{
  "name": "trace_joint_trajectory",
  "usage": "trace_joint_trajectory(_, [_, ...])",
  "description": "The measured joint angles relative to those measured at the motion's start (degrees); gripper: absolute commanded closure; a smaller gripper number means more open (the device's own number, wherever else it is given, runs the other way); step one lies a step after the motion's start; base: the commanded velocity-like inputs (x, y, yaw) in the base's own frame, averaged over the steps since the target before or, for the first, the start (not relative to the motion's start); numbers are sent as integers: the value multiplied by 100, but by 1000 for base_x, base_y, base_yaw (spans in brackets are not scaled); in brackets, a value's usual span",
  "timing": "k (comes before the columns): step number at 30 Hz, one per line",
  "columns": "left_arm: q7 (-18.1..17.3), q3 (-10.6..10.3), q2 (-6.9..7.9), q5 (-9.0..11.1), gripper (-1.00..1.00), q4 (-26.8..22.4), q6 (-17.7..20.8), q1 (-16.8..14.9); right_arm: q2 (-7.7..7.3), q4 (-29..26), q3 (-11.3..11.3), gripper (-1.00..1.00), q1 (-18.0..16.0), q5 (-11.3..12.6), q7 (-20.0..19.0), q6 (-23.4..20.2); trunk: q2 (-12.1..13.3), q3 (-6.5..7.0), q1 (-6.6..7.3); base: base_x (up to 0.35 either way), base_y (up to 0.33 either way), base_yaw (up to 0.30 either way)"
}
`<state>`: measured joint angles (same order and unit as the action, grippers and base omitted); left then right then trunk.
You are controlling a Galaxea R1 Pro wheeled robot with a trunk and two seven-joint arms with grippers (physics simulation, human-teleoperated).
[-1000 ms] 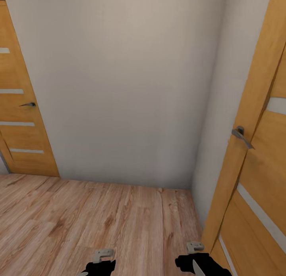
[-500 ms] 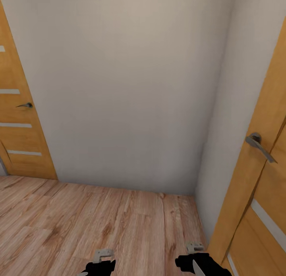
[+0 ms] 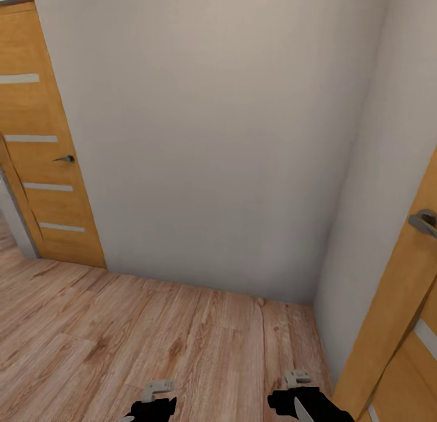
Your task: Move the two storage containers from the living room to the garage. In the garage, place one container on the floor and stack the other container on top of it (either order is fine).
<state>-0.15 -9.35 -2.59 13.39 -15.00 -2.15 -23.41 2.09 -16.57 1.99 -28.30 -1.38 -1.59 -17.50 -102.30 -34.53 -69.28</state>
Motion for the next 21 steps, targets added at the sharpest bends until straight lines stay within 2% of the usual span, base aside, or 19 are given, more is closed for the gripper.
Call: trace_joint_trajectory(21, [2,-1,-5,0,-100,0,0,0,-2,0,0,-100,0,0,0,0,0,-19,1,81,0,52])
